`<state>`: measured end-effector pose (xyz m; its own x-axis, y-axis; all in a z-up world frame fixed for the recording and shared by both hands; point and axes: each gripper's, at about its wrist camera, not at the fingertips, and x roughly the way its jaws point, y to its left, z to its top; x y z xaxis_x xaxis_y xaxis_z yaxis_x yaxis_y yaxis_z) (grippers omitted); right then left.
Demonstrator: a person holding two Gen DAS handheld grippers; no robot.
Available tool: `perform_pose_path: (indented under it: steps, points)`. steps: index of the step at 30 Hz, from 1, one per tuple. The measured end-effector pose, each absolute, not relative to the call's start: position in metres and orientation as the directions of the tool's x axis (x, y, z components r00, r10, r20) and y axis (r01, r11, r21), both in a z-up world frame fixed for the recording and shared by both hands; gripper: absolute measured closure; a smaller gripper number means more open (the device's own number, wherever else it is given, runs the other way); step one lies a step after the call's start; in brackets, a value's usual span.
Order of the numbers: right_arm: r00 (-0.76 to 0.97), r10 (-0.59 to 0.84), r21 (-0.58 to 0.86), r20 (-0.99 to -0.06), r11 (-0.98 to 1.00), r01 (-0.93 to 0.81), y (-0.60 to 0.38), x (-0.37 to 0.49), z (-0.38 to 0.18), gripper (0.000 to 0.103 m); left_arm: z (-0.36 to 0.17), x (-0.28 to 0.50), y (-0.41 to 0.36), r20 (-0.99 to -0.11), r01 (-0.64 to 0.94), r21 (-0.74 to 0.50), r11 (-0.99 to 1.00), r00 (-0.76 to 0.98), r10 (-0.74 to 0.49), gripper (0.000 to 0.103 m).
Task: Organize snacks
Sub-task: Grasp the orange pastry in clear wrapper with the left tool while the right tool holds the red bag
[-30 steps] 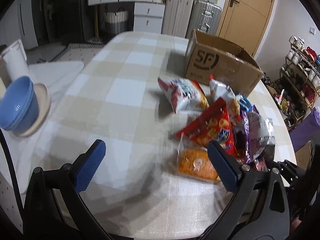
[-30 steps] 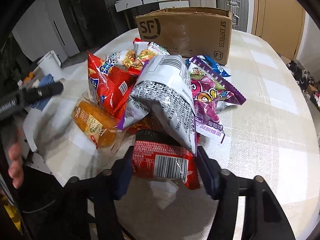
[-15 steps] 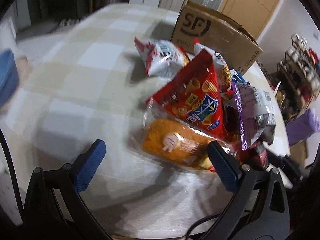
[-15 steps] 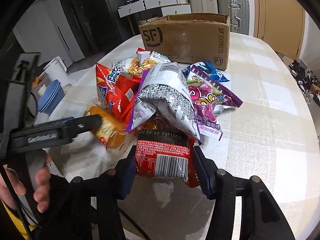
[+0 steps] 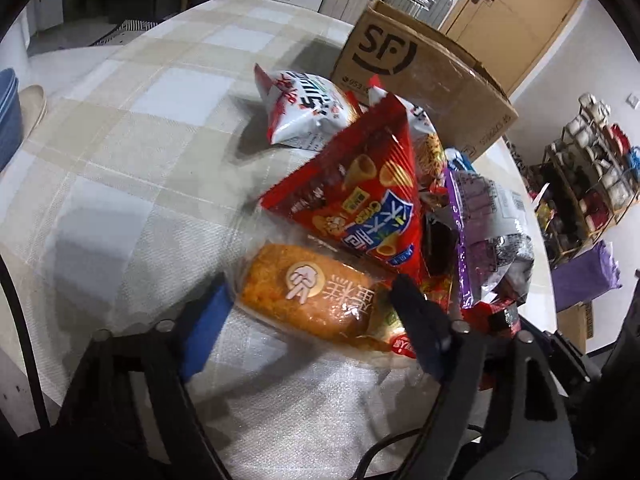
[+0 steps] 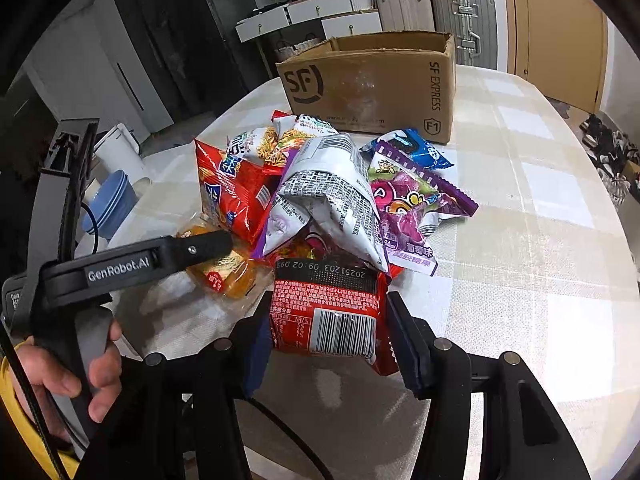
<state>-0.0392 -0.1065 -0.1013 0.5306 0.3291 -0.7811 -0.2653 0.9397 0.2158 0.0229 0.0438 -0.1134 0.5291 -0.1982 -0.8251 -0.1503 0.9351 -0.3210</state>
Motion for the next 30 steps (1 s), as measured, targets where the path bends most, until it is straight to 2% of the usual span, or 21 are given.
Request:
perform_pose_path:
  steps: [1, 3, 5, 15, 20, 22, 23, 24, 26, 28, 29, 30]
  points:
    - [0.53, 0.329, 0.216, -0.781, 0.94, -0.265, -0.107, -0.04, -0.101, 0.049, -0.113, 0.023, 0.047, -0.82, -0.147, -0.343, 0.928, 0.528, -0.22, 0.032]
    - [0.529, 0.329, 0.216, -0.782, 0.94, -0.265, -0.107, -0.04, -0.101, 0.049, -0.111, 0.022, 0.052, -0.811, -0.142, -0.369, 0.919, 0.532, -0.243, 0.044]
    - [0.529, 0.328, 0.216, -0.783, 0.94, -0.263, -0.107, -0.04, -0.101, 0.049, -0.11, 0.022, 0.058, -0.807, -0.135, -0.388, 0.912, 0.528, -0.265, 0.051]
    - [0.529, 0.318, 0.209, -0.787, 0.944, -0.256, -0.106, -0.037, -0.104, 0.049, -0.109, 0.016, 0.086, -0.758, -0.105, -0.51, 0.854, 0.525, -0.388, 0.071]
    - [0.525, 0.315, 0.206, -0.791, 0.944, -0.257, -0.106, -0.036, -0.106, 0.049, -0.105, 0.013, 0.085, -0.731, -0.085, -0.545, 0.834, 0.536, -0.422, 0.075]
    - [0.524, 0.313, 0.206, -0.792, 0.945, -0.254, -0.106, -0.035, -0.107, 0.049, -0.112, 0.017, 0.087, -0.737, -0.112, -0.557, 0.823, 0.523, -0.427, 0.072]
    - [0.523, 0.313, 0.206, -0.793, 0.945, -0.254, -0.106, -0.034, -0.108, 0.049, -0.116, 0.017, 0.089, -0.736, -0.128, -0.57, 0.811, 0.517, -0.436, 0.068]
    - [0.523, 0.313, 0.206, -0.793, 0.945, -0.254, -0.106, -0.034, -0.108, 0.049, -0.124, 0.019, 0.094, -0.739, -0.169, -0.595, 0.786, 0.5, -0.452, 0.06]
    - [0.526, 0.315, 0.208, -0.79, 0.944, -0.254, -0.106, -0.034, -0.107, 0.049, -0.127, 0.018, 0.101, -0.723, -0.197, -0.63, 0.751, 0.503, -0.474, 0.052]
    - [0.529, 0.317, 0.209, -0.788, 0.944, -0.254, -0.107, -0.034, -0.106, 0.049, -0.123, 0.013, 0.103, -0.741, -0.222, -0.597, 0.771, 0.521, -0.423, 0.047]
    - [0.53, 0.318, 0.212, -0.786, 0.944, -0.253, -0.106, -0.034, -0.105, 0.049, -0.122, 0.01, 0.103, -0.745, -0.233, -0.586, 0.776, 0.531, -0.403, 0.033]
    - [0.531, 0.318, 0.212, -0.785, 0.944, -0.252, -0.106, -0.034, -0.105, 0.049, -0.121, 0.005, 0.103, -0.743, -0.253, -0.595, 0.763, 0.534, -0.402, 0.027]
